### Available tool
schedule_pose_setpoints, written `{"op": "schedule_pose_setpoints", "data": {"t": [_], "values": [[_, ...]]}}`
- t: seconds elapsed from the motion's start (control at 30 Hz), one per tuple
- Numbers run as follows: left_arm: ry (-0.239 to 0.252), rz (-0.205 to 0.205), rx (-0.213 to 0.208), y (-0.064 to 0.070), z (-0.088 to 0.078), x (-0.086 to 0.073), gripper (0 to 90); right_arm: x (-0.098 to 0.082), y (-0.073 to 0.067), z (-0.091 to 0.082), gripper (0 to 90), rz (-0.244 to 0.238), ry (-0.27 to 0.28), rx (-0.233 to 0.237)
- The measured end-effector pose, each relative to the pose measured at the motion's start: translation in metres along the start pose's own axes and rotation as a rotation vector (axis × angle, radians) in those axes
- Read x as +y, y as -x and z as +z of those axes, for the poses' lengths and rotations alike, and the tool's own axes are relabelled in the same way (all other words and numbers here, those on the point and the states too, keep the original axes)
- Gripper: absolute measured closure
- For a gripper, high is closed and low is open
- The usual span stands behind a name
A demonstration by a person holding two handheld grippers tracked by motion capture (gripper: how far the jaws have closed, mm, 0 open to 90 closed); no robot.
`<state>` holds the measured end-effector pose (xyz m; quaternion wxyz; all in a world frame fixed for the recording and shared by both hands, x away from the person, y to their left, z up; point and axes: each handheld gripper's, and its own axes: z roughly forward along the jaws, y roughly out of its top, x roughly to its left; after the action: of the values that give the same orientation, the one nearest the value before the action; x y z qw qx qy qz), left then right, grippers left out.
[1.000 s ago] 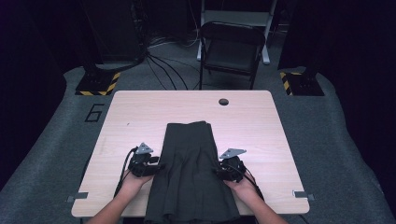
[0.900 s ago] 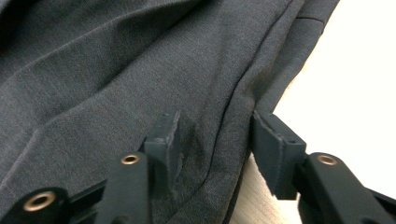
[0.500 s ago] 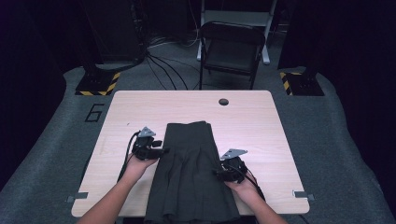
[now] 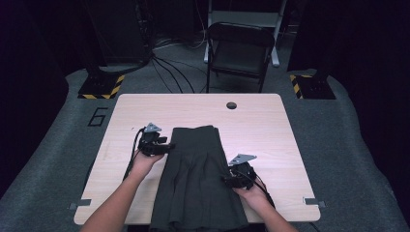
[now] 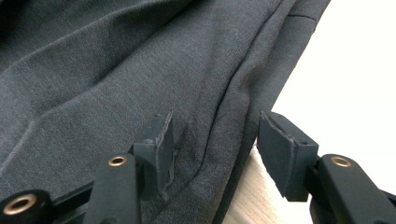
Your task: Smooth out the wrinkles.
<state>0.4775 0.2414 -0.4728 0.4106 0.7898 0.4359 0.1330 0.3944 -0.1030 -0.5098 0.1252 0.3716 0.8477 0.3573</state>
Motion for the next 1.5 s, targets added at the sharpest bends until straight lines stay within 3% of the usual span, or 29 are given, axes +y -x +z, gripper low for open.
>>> {"op": "schedule_pose_setpoints", "data": {"t": [0.13,0.2,0.4,0.43,0.63,0.93,1.3,1.5], "values": [[-0.007,0.011,0.01,-0.003,0.004,0.006,46.1,0.0,-0.001,0.001,46.1,-0.002,-0.006,-0.003],[0.007,-0.003,0.012,-0.002,0.007,0.009,45.7,0.0,0.0,0.001,46.1,-0.002,-0.004,0.001],[-0.009,-0.032,0.018,-0.006,0.019,0.014,43.8,-0.001,0.001,0.001,45.9,-0.003,-0.009,0.003],[-0.017,-0.026,0.02,-0.006,0.022,0.015,43.5,-0.002,-0.001,0.001,45.9,0.018,-0.017,0.004],[-0.045,-0.024,0.051,-0.006,0.04,0.014,37.3,-0.002,0.001,0.002,45.7,-0.003,-0.011,0.004],[-0.066,-0.056,0.075,-0.009,0.059,0.009,29.3,-0.003,0.001,0.002,45.4,-0.005,-0.013,0.004],[-0.081,-0.081,0.092,-0.013,0.069,0.005,29.3,-0.003,0.002,0.003,43.9,-0.001,-0.013,0.001],[-0.09,-0.062,0.081,-0.013,0.071,0.005,31.9,-0.003,0.002,0.003,43.7,0.003,-0.017,0.001]]}}
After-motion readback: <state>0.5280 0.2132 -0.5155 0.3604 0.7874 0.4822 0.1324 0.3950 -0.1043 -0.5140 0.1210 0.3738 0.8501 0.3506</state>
